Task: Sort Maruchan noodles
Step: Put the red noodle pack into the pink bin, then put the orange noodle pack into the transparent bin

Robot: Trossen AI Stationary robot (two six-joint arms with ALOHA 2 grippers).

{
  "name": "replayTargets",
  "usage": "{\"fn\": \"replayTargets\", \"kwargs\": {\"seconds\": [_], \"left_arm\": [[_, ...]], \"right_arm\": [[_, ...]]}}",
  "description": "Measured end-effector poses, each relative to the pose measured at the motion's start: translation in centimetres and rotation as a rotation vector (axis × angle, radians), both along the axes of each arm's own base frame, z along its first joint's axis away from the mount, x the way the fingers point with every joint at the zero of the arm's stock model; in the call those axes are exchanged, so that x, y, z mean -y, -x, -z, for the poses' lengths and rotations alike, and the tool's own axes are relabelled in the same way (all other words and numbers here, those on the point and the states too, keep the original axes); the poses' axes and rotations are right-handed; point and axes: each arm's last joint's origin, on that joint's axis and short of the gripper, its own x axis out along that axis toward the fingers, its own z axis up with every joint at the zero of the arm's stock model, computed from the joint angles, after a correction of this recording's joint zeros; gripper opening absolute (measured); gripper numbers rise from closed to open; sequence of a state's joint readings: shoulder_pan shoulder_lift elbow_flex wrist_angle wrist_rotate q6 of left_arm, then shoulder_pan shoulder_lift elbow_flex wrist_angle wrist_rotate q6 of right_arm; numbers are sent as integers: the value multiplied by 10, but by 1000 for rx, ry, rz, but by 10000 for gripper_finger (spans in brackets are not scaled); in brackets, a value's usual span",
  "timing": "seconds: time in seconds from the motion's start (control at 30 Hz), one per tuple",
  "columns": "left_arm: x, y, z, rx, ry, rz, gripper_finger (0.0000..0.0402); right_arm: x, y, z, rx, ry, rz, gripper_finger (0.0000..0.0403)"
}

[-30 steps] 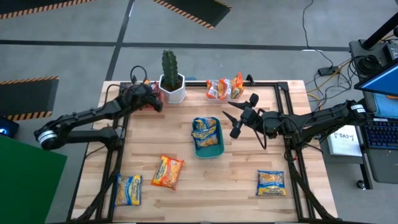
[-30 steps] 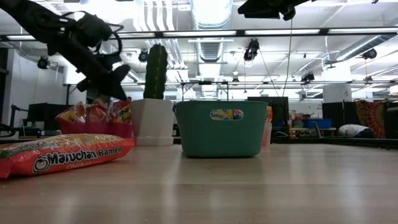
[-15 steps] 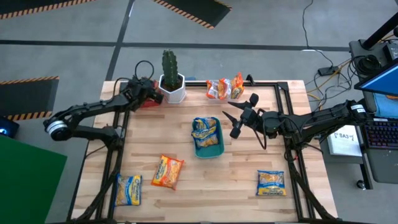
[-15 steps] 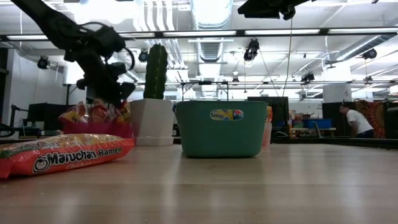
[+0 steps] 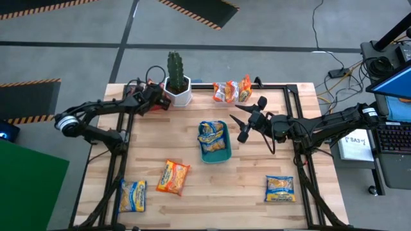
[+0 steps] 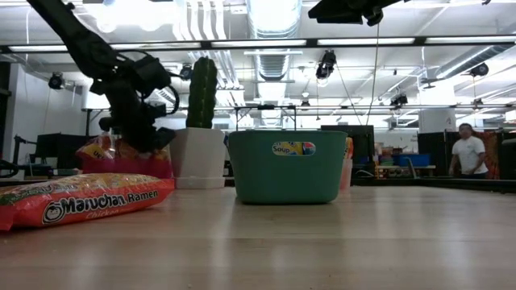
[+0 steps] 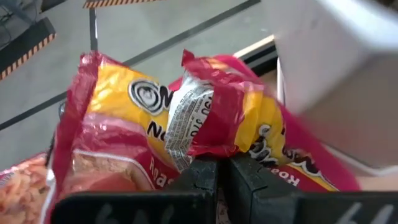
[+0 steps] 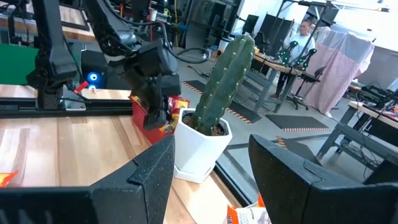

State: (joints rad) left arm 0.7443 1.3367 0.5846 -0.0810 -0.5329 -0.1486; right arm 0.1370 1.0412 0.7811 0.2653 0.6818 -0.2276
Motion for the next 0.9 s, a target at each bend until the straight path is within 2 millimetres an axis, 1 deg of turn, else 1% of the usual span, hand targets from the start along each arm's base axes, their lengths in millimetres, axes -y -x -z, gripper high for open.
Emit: {"fn": "replayTargets", "kwargs": {"seconds": [0.2, 0.37, 0.47, 0.63, 0.77, 0.9], "left_arm": [[9, 2, -26, 22, 15, 29, 0], [26, 8, -48, 38, 26, 53, 0], [41, 8, -57, 89, 54, 123, 0], [72, 2, -69, 196, 121, 338, 0], [102, -3, -77, 251, 202, 569, 0], [130, -8, -92, 301, 297, 795, 0]], "right_arm": [[0, 0, 0, 0, 0, 0, 194], [0, 0, 0, 4, -6, 0, 194], [0, 0, 0, 4, -7, 1, 194], [0, 0, 0, 18, -30, 2, 194], [0, 0, 1, 34, -72, 5, 194], [0, 1, 7, 6, -136, -6, 194]]}}
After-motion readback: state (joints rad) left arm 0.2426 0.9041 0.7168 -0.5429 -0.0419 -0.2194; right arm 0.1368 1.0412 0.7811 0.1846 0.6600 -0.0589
